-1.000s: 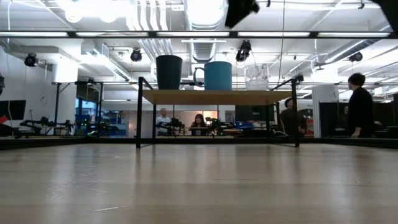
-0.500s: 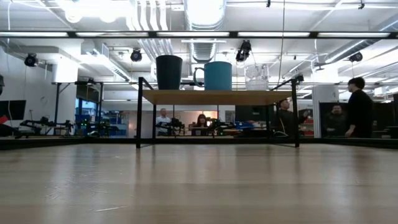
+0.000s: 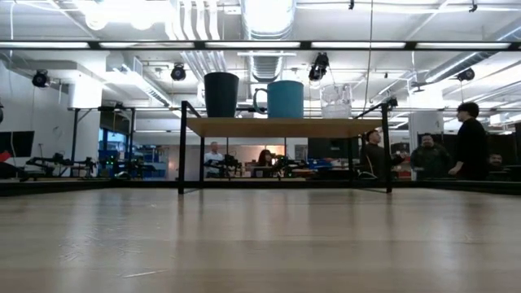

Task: Stack small to large cups/mugs on shelf
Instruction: Return to Home Position

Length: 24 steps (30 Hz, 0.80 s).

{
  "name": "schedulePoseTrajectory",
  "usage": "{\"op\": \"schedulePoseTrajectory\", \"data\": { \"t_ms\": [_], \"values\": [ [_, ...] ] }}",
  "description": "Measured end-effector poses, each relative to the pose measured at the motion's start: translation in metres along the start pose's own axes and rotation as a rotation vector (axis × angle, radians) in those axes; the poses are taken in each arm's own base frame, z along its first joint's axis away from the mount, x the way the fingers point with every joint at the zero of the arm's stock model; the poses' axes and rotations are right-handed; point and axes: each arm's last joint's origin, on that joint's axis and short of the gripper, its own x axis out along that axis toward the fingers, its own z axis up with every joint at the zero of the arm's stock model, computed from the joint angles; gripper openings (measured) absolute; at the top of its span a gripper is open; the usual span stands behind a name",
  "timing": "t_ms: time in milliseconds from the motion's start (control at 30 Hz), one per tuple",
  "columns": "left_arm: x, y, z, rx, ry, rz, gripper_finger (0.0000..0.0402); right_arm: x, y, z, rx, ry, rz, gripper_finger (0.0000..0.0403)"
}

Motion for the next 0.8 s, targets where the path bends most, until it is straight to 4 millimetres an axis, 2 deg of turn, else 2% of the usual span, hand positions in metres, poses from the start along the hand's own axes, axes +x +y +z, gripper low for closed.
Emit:
{"op": "schedulePoseTrajectory", "data": {
  "t_ms": [267, 400, 500, 633, 800],
  "values": [
    [-0.008, 0.009, -0.032, -0.097, 0.036, 0.111, 0.0093, -0.025, 0.009, -0.039, 0.03, -0.107, 0.053, 0.0119],
    [-0.017, 0.014, -0.056, -0.152, -0.002, 0.102, 0.0093, -0.027, 0.011, -0.063, 0.068, -0.184, 0.043, 0.0114],
    [-0.016, 0.017, -0.073, -0.162, -0.057, 0.088, 0.0093, -0.018, 0.016, -0.082, 0.093, -0.212, 0.067, 0.0114],
    [-0.015, 0.022, -0.102, -0.166, -0.106, 0.074, 0.0093, 0.005, 0.024, -0.113, 0.104, -0.211, 0.074, 0.0117],
    [0.006, 0.029, -0.146, -0.206, -0.074, 0.073, 0.0093, 0.038, 0.033, -0.151, 0.154, -0.247, 0.094, 0.0117]
  ]
}}
